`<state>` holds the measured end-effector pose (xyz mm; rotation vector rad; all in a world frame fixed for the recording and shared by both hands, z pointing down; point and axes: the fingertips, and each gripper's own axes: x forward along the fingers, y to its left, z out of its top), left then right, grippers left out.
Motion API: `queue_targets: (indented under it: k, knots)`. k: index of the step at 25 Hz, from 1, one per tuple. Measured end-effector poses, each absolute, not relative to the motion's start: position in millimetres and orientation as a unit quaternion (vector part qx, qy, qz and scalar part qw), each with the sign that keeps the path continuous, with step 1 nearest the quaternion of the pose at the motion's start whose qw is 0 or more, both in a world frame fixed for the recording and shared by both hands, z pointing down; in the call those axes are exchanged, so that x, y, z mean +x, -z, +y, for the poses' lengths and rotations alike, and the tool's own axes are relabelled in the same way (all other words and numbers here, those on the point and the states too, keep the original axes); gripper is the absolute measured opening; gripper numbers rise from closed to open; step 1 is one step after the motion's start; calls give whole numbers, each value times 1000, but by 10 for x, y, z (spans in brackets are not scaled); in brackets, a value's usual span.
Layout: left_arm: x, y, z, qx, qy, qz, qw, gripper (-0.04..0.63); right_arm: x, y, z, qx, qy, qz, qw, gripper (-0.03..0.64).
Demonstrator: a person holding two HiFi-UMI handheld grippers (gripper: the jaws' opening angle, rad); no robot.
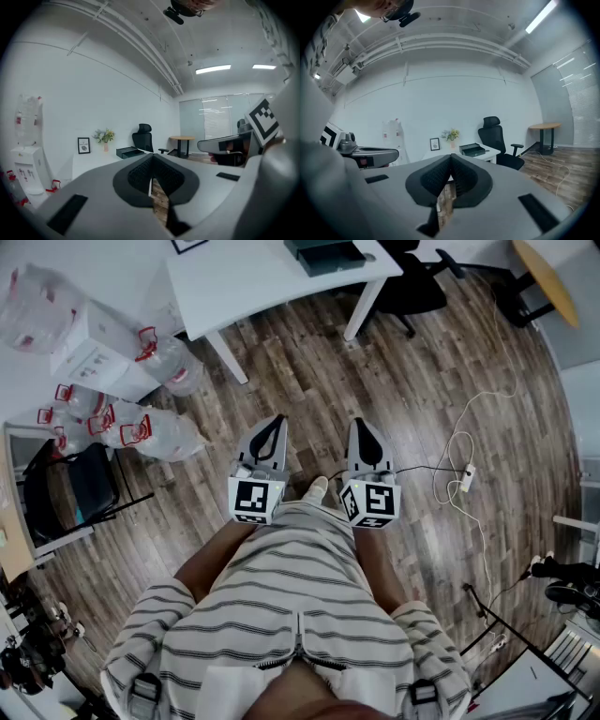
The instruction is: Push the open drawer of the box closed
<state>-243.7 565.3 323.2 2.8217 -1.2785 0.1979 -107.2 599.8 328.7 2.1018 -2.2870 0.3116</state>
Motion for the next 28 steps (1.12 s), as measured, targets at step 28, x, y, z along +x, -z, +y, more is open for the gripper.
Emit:
queue_targets:
  k: [28]
  knots:
    - [-1614, -3652, 5170, 893, -82, -439, 51, -2, -198, -3805, 5481, 640, -133, -757, 16, 9]
